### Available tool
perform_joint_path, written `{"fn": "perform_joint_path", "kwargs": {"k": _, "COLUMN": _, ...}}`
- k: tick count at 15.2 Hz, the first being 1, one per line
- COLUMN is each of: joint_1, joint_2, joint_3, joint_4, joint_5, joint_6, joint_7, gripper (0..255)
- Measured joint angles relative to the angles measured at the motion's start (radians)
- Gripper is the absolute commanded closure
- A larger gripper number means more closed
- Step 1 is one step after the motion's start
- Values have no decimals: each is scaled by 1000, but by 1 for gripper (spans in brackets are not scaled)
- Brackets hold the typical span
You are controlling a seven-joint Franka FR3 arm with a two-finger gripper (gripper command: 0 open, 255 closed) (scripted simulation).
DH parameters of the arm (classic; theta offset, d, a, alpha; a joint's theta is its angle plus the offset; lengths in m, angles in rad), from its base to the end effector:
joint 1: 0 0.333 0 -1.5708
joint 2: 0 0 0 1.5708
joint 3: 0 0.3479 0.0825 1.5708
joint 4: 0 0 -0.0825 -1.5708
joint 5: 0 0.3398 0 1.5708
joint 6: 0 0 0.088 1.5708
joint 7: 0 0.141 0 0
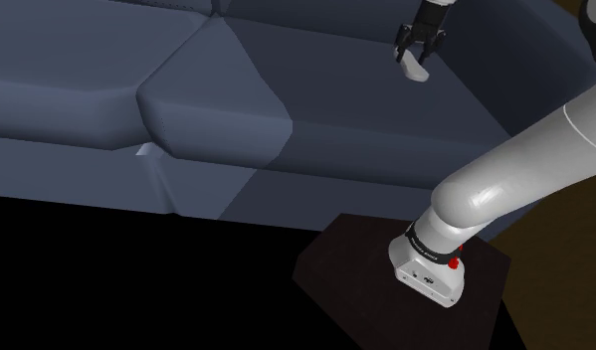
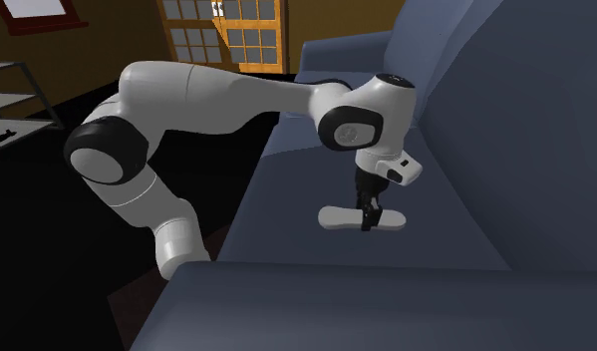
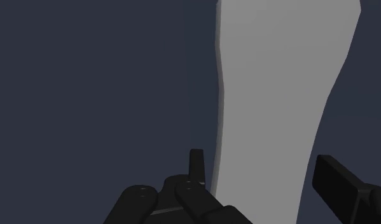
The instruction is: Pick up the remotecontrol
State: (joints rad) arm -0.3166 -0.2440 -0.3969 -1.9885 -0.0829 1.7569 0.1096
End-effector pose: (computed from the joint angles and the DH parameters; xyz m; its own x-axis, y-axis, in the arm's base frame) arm 0.3145 -0.3081 0.5636 0.6991 -0.7150 -0.0064 -0.7150 -0.6990 -0.0115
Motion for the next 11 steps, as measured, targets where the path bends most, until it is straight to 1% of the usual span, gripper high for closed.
{"fn": "perform_joint_path", "kwargs": {"k": 11, "joint_1": 5, "joint_2": 16, "joint_3": 4, "joint_4": 153, "joint_5": 8, "joint_6": -138, "joint_7": -4, "gripper": 255}}
